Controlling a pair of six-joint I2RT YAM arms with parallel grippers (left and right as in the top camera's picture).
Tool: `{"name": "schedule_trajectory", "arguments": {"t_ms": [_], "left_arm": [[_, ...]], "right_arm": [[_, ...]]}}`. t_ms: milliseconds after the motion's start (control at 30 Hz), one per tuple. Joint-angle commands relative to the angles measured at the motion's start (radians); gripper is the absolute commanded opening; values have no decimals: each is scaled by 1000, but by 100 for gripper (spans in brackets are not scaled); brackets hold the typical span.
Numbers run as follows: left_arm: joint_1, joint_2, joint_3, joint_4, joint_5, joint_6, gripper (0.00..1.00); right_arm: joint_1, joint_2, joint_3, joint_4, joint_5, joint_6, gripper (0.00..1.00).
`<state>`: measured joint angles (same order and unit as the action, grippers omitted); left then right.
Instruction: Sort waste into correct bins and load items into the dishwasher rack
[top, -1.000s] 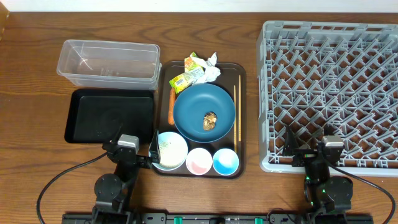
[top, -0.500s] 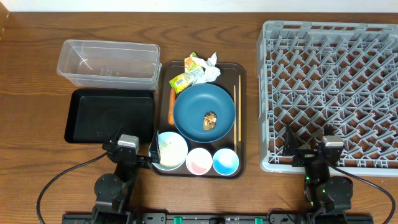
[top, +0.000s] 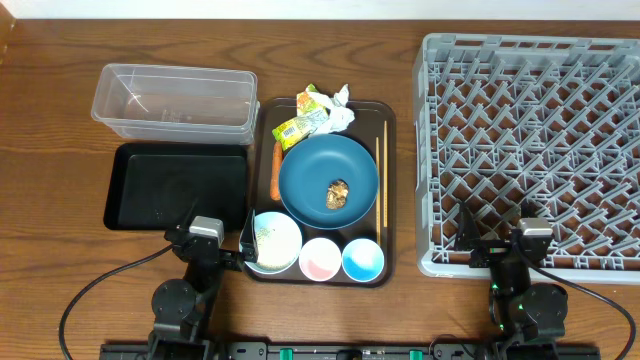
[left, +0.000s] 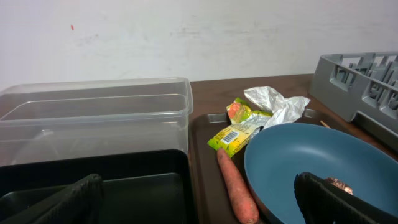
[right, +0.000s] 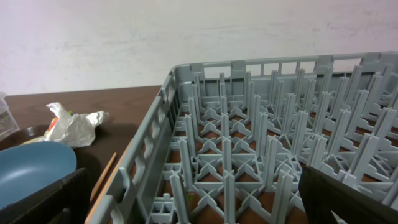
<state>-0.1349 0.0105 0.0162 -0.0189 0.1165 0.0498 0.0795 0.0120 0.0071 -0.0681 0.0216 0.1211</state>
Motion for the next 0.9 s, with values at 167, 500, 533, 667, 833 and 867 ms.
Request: {"name": "schedule_trajectory", "arguments": {"t_ms": [167,500,533,667,833,867], "left_arm": [[-3,-5,-12,-40,14,6,98],[-3,-5,-12,-2,-55,24,98],[-3,-5,-12,33,-46,24,98],[-3,-5,-12,131,3,24,98],[-3,-5,-12,121,3,-110,98],[-3,-5,-12,120,3,-152,98]], "right_arm": [[-29,-6,-2,-3,0,-10,99],[-29,-6,-2,11,135,-51,99],[-29,-6,-2,11,133,-51,99],[-29,-6,-2,11,132,-51,99],[-28,-6,-2,16,88,10,99],[-28,-6,-2,16,56,43,99]]}}
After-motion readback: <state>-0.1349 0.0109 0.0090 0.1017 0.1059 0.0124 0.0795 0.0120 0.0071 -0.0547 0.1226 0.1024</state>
